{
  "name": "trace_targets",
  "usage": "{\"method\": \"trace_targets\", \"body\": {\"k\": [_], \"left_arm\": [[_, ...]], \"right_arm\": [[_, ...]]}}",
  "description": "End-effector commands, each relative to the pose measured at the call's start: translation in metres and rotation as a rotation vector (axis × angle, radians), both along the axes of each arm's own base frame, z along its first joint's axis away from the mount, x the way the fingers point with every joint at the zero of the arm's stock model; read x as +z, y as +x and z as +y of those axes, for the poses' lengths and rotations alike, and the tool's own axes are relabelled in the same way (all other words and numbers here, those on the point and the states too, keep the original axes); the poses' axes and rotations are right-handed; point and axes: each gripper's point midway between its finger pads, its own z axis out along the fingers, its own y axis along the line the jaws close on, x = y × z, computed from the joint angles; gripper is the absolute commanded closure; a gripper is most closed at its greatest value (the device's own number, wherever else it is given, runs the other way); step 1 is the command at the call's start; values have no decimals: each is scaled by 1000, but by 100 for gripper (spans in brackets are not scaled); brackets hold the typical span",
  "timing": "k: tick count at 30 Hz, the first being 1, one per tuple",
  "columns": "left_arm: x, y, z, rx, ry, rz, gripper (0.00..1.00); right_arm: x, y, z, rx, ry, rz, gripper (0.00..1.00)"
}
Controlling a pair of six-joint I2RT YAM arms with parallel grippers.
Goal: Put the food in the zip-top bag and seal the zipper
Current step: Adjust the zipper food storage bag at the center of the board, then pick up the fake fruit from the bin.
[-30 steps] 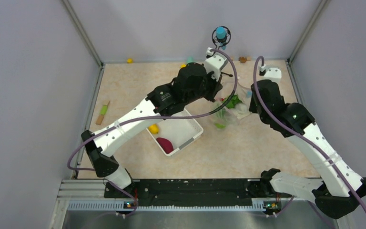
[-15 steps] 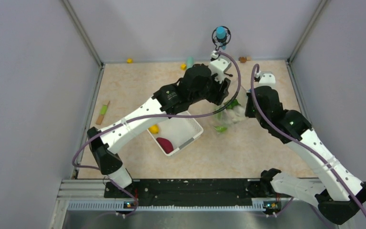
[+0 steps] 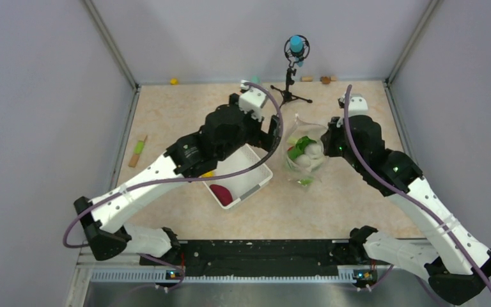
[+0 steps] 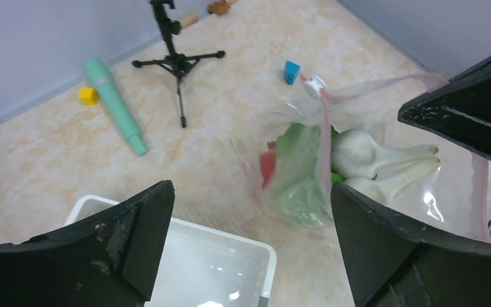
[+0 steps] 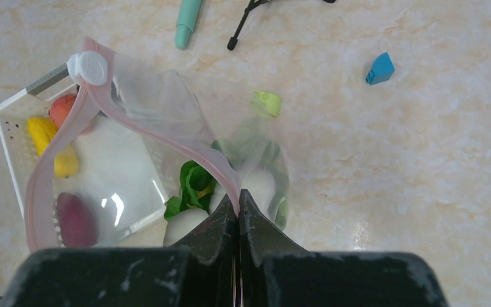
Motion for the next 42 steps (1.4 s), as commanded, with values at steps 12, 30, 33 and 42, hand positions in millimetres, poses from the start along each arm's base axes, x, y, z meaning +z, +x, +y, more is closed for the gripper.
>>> {"method": "trace_targets", "body": {"k": [12,30,33,42], "left_arm": [[-65,54,158,594,-234,140,3],[-227,86,207,794,-14,489,11],[-237,87,209,796,-4,504,11],[-266,99,214,798,-23,563,12]], "right_arm": [[5,12,13,22,15,-16,100],[-16,23,10,14,-13,37,100],[-20,25,10,12,-21,47,100],[-19,25,10,22,-16,42,100]]}}
